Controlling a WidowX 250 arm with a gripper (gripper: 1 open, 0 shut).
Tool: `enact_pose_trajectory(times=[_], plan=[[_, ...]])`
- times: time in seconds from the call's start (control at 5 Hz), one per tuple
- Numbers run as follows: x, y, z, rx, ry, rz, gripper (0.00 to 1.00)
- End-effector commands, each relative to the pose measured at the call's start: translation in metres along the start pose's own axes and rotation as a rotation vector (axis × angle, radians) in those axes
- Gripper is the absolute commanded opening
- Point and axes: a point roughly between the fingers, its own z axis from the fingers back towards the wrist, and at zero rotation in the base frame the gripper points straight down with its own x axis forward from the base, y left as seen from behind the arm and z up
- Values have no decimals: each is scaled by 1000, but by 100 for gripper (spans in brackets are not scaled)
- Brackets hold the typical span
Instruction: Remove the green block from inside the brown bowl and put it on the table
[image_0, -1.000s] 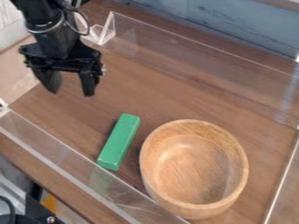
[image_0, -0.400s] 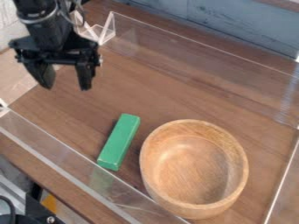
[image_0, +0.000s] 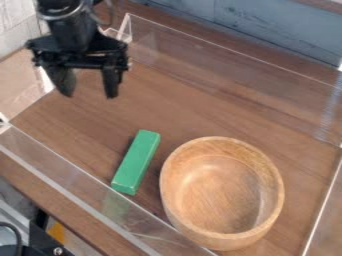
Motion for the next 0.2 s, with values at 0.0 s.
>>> enact_pose_trajectory(times=[0.0], plan=[[14, -8, 12, 3, -37, 5, 100]])
